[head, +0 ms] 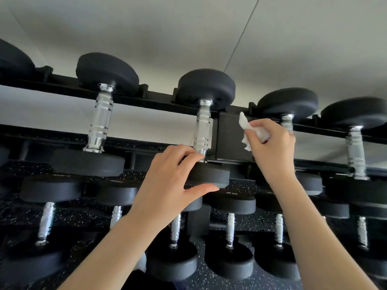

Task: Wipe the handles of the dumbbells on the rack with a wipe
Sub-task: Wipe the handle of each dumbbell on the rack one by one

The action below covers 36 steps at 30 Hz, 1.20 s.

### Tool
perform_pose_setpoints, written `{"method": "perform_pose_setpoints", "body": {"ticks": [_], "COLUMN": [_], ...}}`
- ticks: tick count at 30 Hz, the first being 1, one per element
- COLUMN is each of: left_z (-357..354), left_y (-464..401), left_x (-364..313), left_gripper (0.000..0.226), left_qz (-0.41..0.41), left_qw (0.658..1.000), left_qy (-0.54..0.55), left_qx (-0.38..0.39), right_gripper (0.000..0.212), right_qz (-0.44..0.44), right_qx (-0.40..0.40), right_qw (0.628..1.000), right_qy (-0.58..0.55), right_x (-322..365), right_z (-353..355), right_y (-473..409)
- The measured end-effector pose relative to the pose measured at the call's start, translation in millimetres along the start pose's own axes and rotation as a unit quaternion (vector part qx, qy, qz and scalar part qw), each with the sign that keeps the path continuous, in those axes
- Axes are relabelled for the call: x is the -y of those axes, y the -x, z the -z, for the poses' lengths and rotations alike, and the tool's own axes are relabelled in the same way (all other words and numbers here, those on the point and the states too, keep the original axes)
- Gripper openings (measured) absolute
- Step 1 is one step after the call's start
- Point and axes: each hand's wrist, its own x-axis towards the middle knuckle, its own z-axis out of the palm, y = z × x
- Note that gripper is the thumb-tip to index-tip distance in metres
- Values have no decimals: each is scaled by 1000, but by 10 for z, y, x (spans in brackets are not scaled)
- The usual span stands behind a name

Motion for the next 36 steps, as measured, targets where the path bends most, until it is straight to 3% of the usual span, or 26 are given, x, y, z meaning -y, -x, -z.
{"method": "perform_pose_setpoints", "body": {"ticks": [7, 15, 19, 26, 29, 36], "left_z": [-180, -732, -1074, -1359, -1385, -1432], "left_y": [-229, -507, -657, -660, -597, -568], "left_x": [-432, -1027, -1279, -1483, -1504, -1520], "left_gripper": [60, 61, 61, 59, 58, 59], "left_qz": [-92, -128, -104, -18, 24, 56], "left_qw": [995, 989, 990, 995, 995, 996], "left_qy": [-7, -22, -45, -64, -67, -42], "left_qx": [27, 75, 82, 80, 69, 53], "right_gripper": [11, 13, 12, 12, 12, 12], "right_qz": [-8, -43, -37, 58, 78, 34], "right_qx": [-12, -83, -57, 30, 20, -56], "right_qw": [1000, 996, 997, 995, 990, 983], "right_qy": [19, -7, -20, -73, -116, -171], "right_x": [-233, -946, -1352, -1540, -1460, -1352], "right_z": [509, 1122, 1193, 830, 588, 325], "right_y": [254, 170, -50, -580, -737, -789]}}
